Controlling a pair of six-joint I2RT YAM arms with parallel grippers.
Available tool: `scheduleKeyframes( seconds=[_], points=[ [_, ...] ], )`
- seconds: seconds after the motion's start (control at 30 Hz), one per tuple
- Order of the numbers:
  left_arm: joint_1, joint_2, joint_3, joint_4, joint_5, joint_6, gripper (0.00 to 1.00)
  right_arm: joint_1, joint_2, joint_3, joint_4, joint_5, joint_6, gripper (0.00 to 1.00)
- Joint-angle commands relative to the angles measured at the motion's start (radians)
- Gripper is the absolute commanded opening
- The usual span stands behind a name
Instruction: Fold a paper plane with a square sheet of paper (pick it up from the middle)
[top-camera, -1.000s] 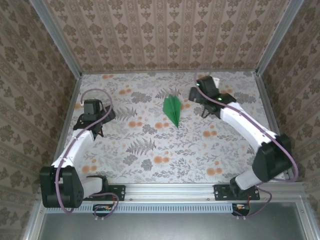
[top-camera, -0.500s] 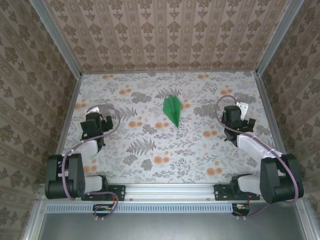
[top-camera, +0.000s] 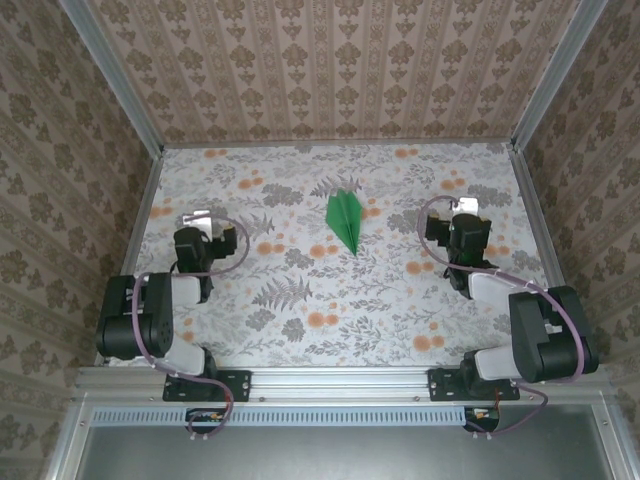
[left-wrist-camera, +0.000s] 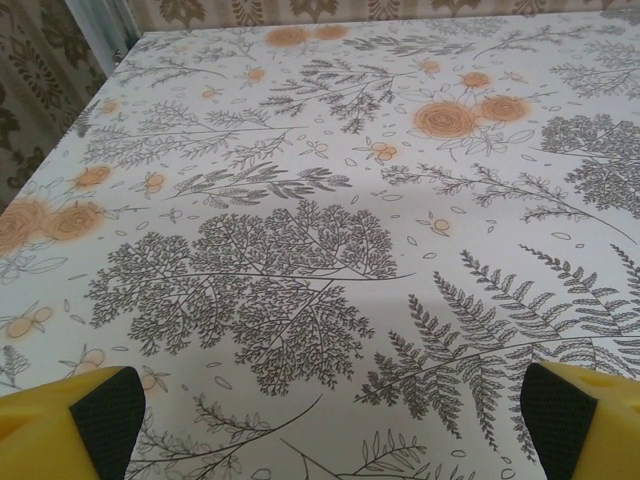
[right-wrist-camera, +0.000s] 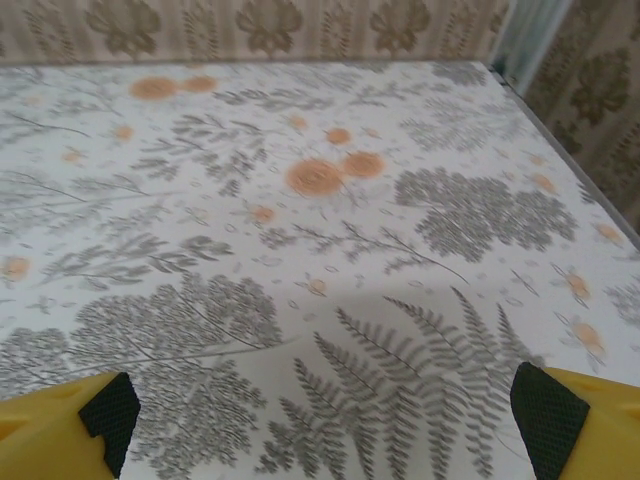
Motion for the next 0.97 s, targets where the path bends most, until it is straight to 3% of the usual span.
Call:
scheduleKeyframes(
  seconds=[0.0, 0.13, 0.33, 0.93],
  points=[
    [0.01, 0.02, -0.018, 0.114, 0.041, 0.026, 1.0, -0.015, 0.072, -0.071, 0.24, -0.12, -0.021, 1.0],
    [0.01, 0.017, -0.016, 0.105, 0.028, 0.018, 1.0, -0.016, 0.135, -0.065, 0.274, -0.149, -0.027, 1.0],
    [-0.027, 0.021, 0.013, 0.058, -0.085, 0.028, 1.0, -0.037, 0.148, -0.057, 0.27, -0.176, -0.011, 1.0],
    [-0.026, 0.024, 0.025, 0.036, -0.059, 0.035, 1.0, -0.041, 0.145, -0.059, 0.27, -0.183, -0.008, 1.0]
  ],
)
